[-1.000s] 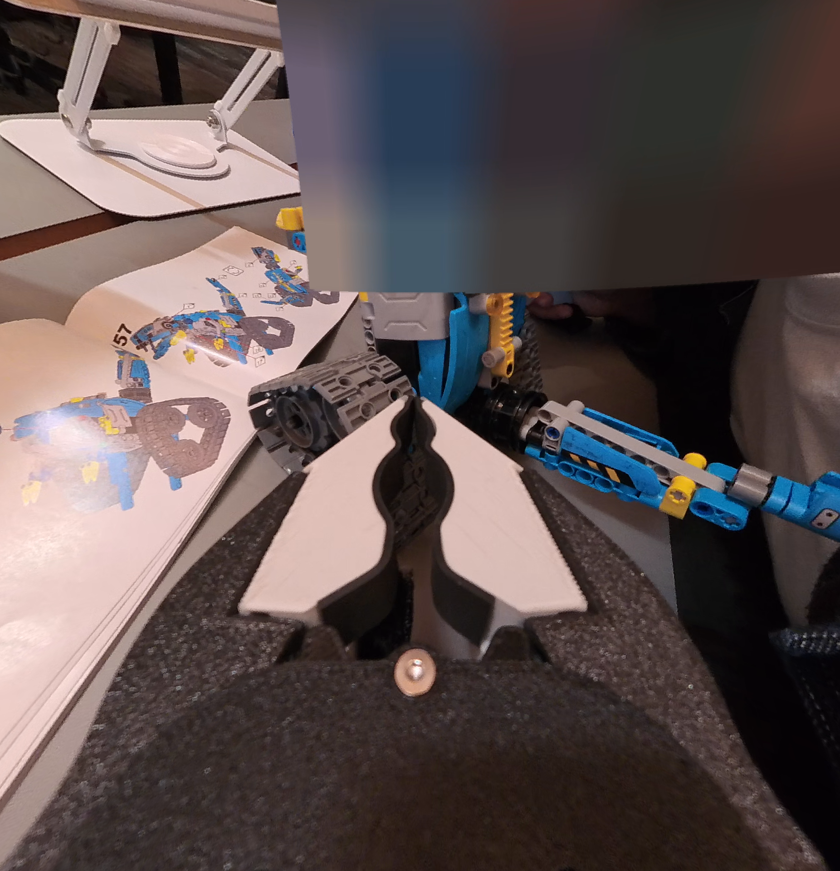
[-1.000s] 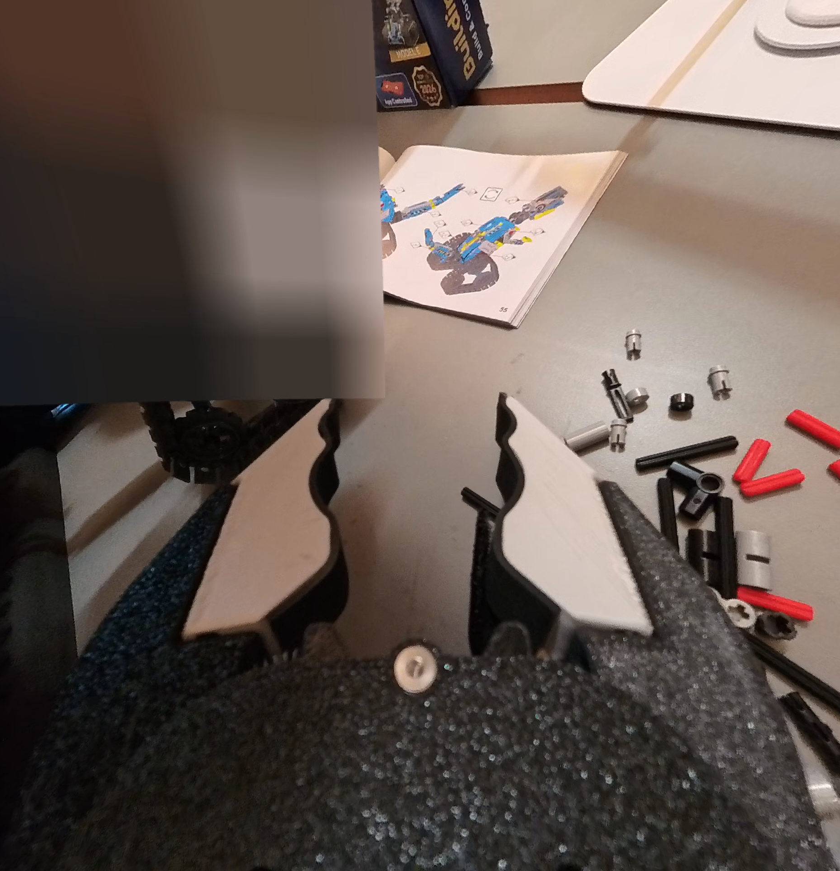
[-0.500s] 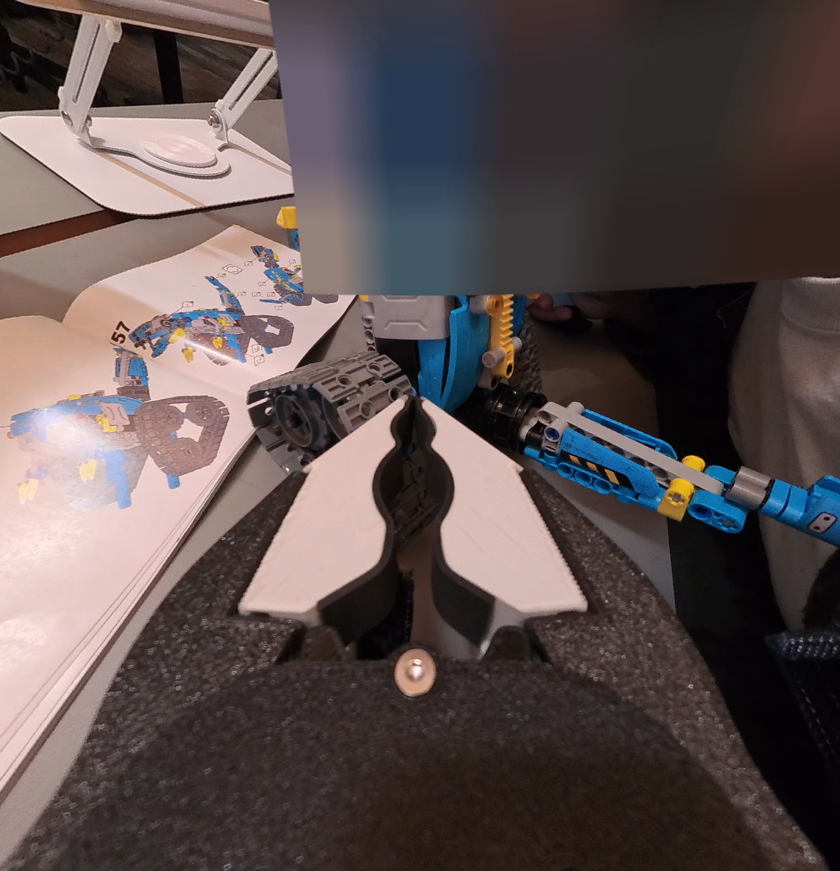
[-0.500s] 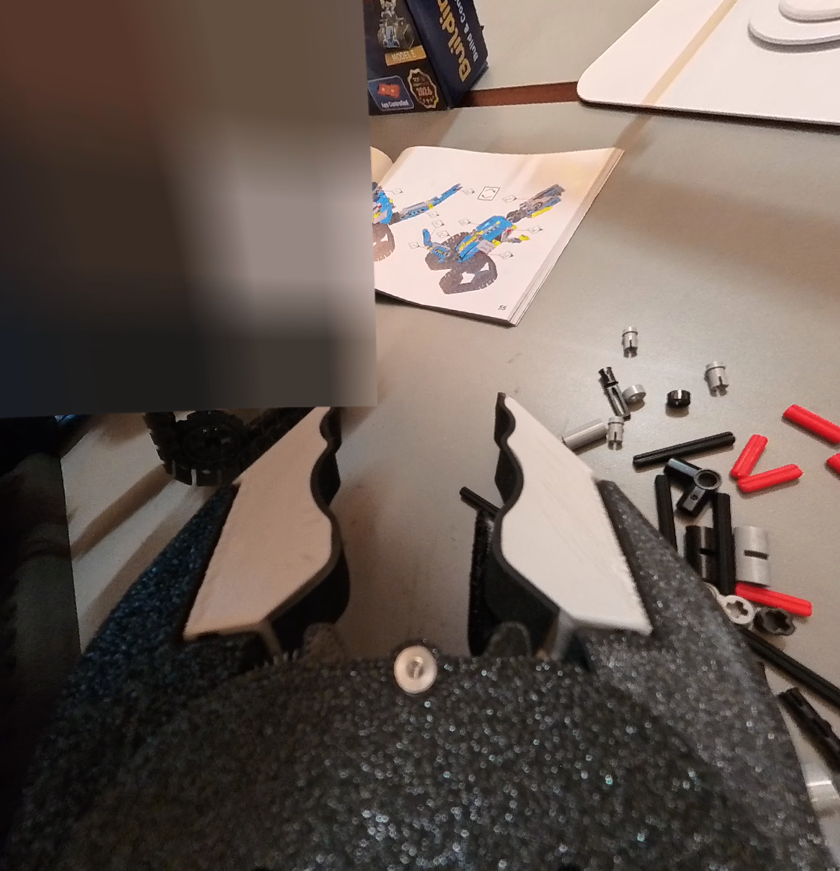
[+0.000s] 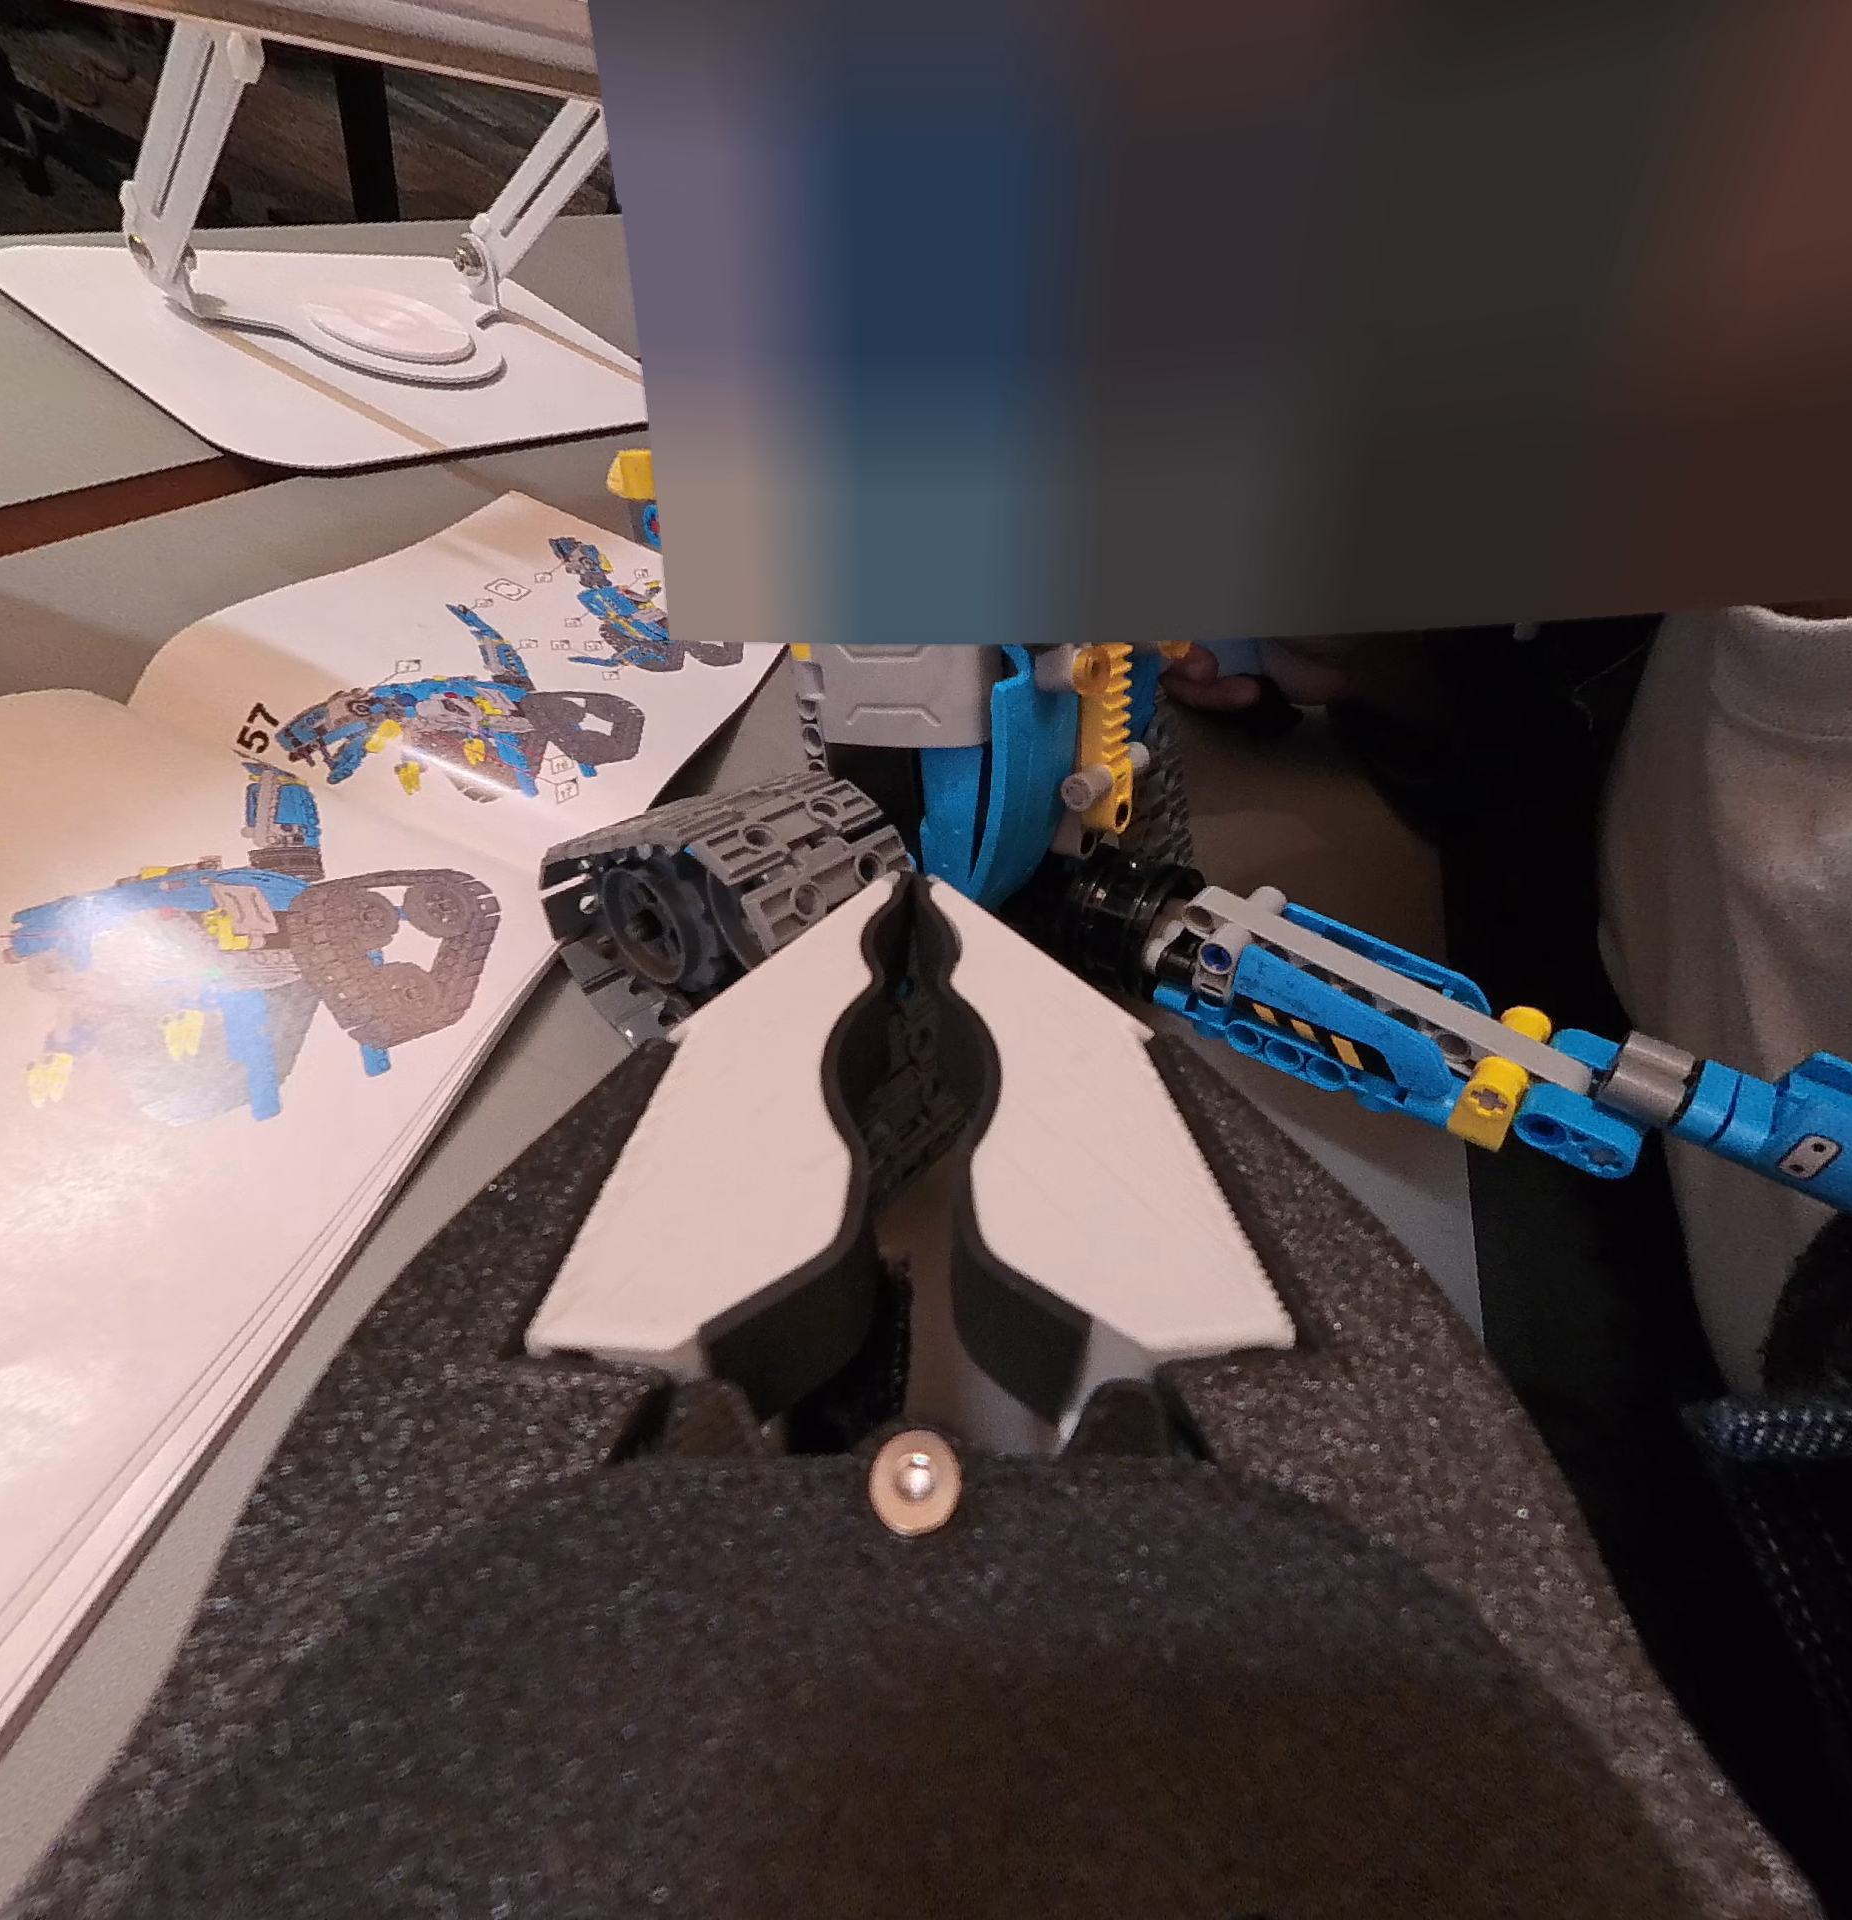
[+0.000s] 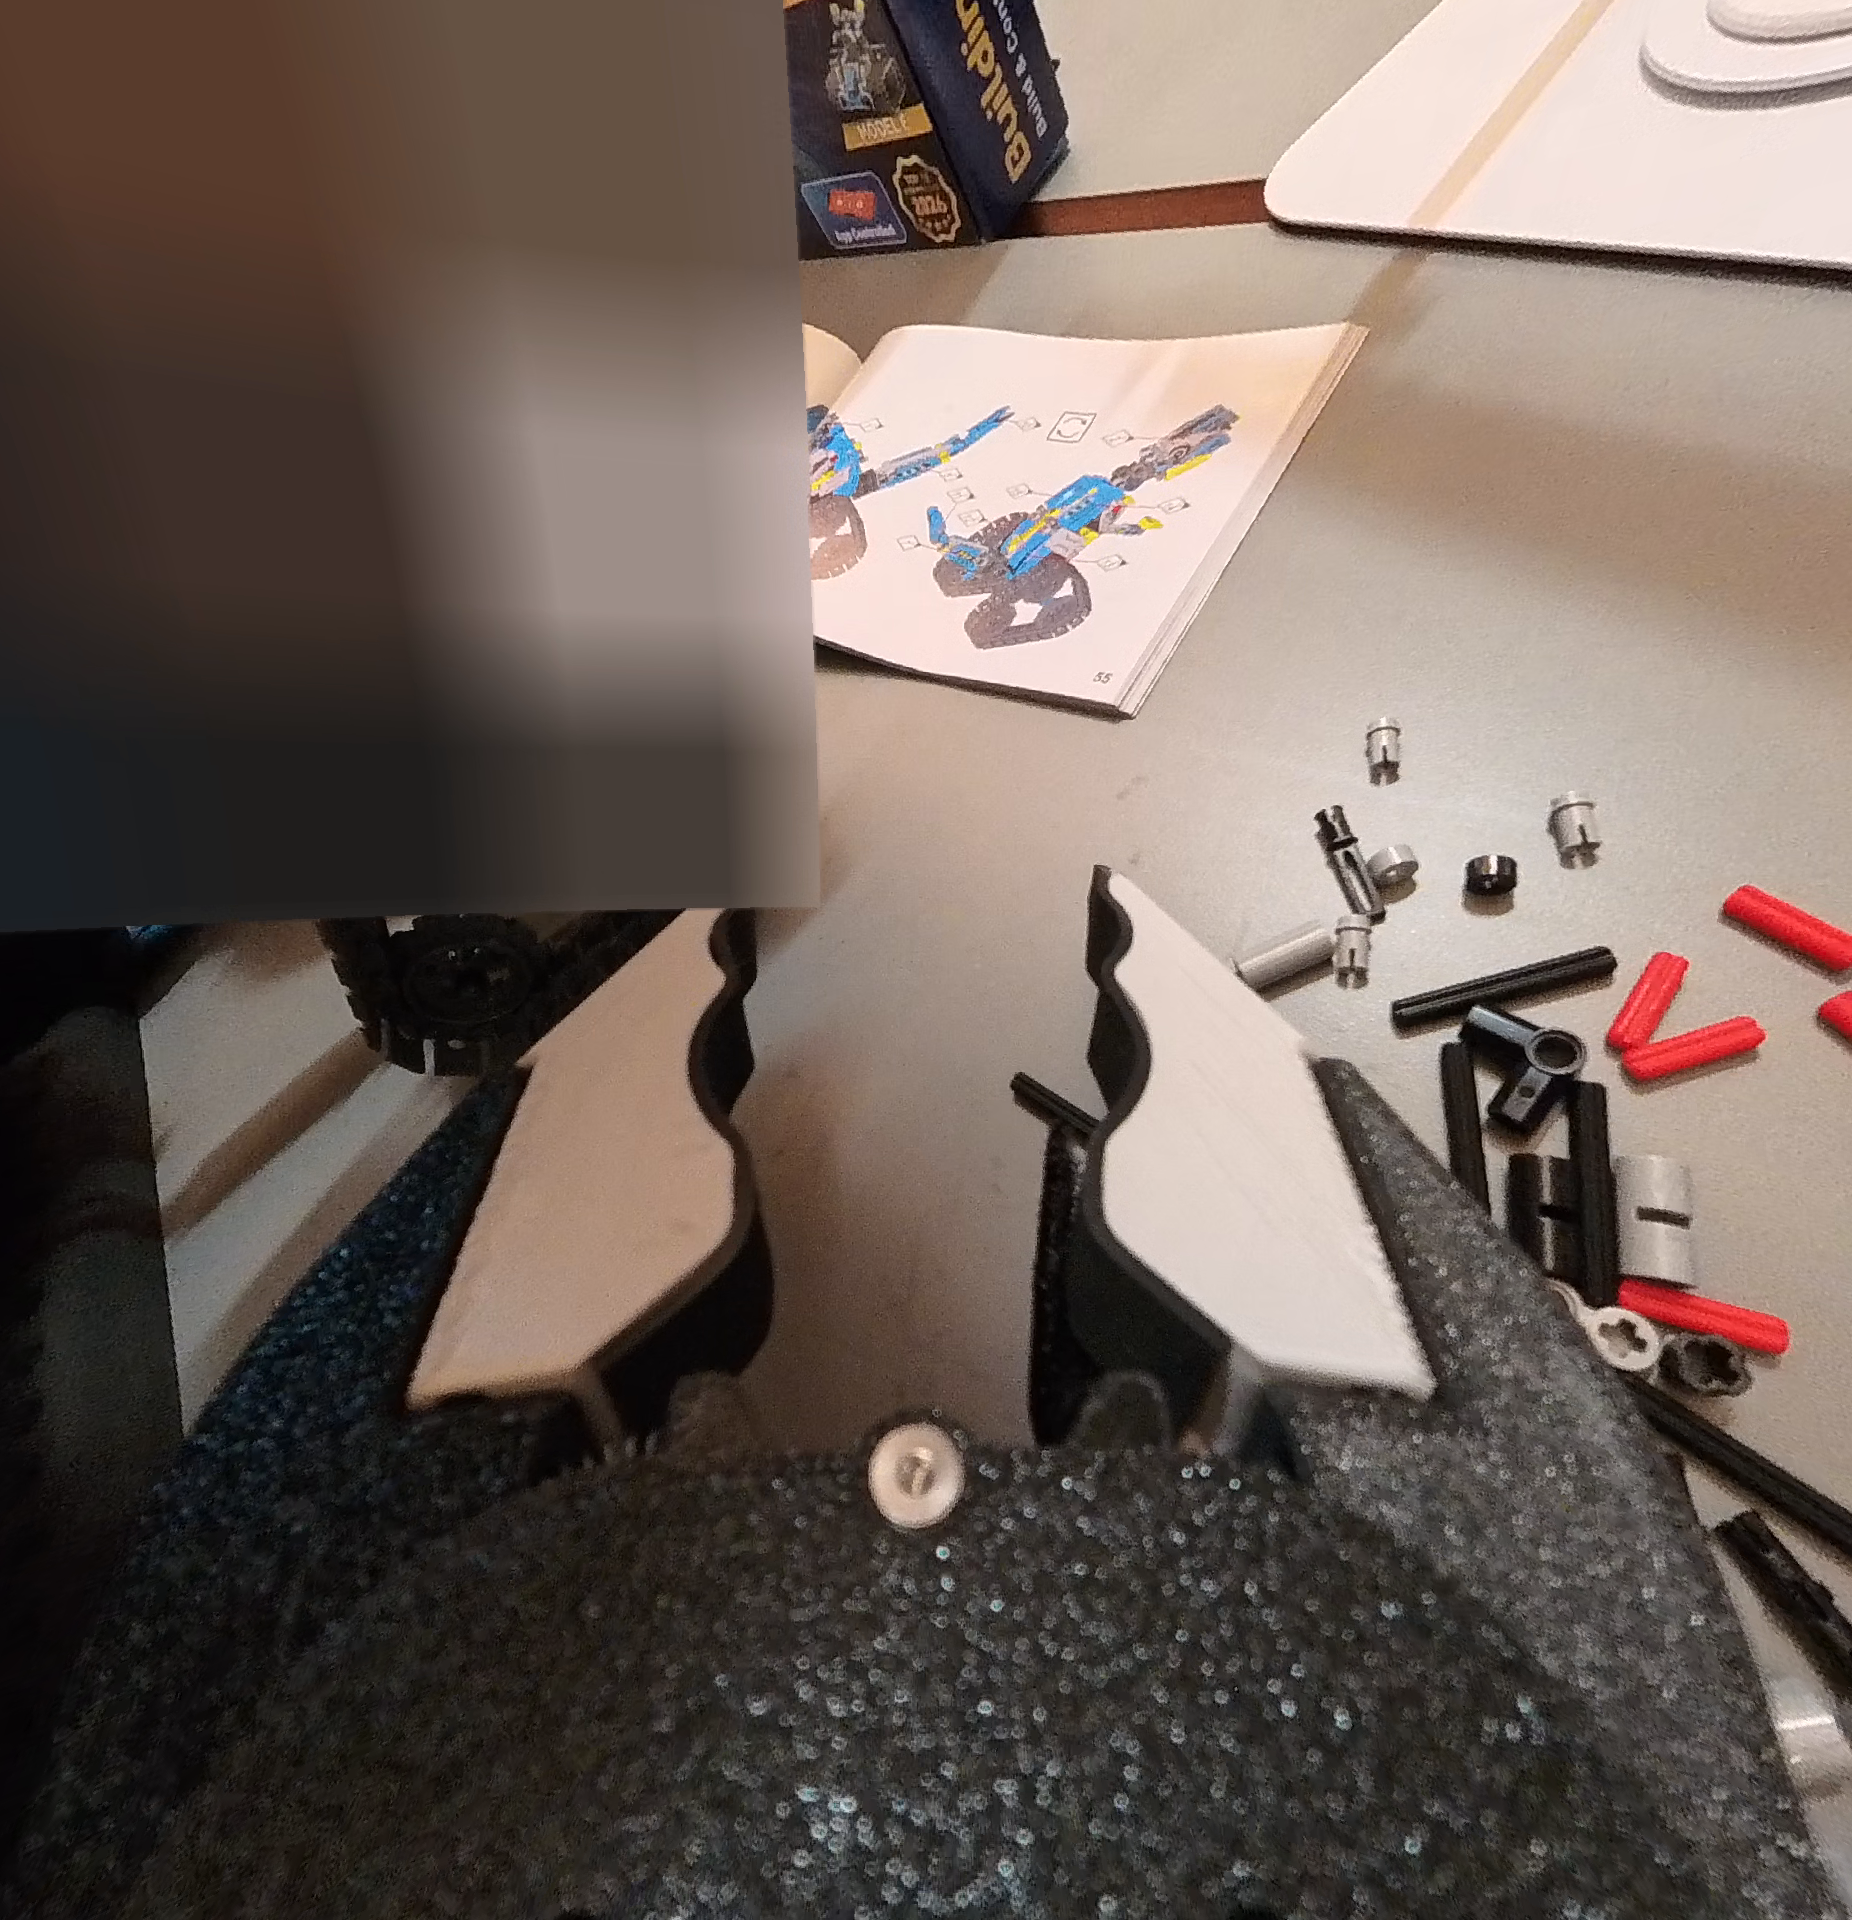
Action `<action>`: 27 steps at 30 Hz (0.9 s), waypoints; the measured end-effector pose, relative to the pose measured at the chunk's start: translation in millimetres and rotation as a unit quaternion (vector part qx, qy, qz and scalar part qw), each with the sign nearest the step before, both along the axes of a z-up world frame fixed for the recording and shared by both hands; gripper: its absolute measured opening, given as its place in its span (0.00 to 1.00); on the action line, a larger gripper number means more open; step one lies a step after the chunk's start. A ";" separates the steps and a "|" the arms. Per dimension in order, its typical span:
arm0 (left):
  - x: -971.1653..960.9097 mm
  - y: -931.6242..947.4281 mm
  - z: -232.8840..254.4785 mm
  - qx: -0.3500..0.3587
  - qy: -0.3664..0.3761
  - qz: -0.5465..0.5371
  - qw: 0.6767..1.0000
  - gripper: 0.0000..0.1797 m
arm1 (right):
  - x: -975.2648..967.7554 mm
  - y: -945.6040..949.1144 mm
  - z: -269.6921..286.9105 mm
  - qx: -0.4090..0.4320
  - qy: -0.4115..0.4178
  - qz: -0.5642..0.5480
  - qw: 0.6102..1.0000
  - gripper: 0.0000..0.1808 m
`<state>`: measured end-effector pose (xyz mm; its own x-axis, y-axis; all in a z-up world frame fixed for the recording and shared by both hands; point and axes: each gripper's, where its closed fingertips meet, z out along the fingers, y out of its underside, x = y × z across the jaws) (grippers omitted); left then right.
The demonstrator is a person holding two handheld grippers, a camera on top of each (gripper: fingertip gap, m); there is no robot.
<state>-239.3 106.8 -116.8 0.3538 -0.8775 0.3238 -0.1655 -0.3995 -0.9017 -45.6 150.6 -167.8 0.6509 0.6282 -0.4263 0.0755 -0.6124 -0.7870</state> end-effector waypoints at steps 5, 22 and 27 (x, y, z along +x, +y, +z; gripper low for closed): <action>0.2 -0.1 -0.1 0.000 -0.001 0.000 1.000 0.00 | 0.4 1.0 -0.3 -0.001 0.000 0.000 1.000 0.35; 2.3 -0.7 2.2 0.057 0.065 0.017 0.996 0.00 | -25.6 -19.6 50.4 0.260 -0.118 0.042 0.958 0.26; 4.5 1.3 23.2 0.067 0.035 0.046 0.996 0.04 | -65.6 -47.9 101.6 0.390 -0.127 0.076 0.909 0.27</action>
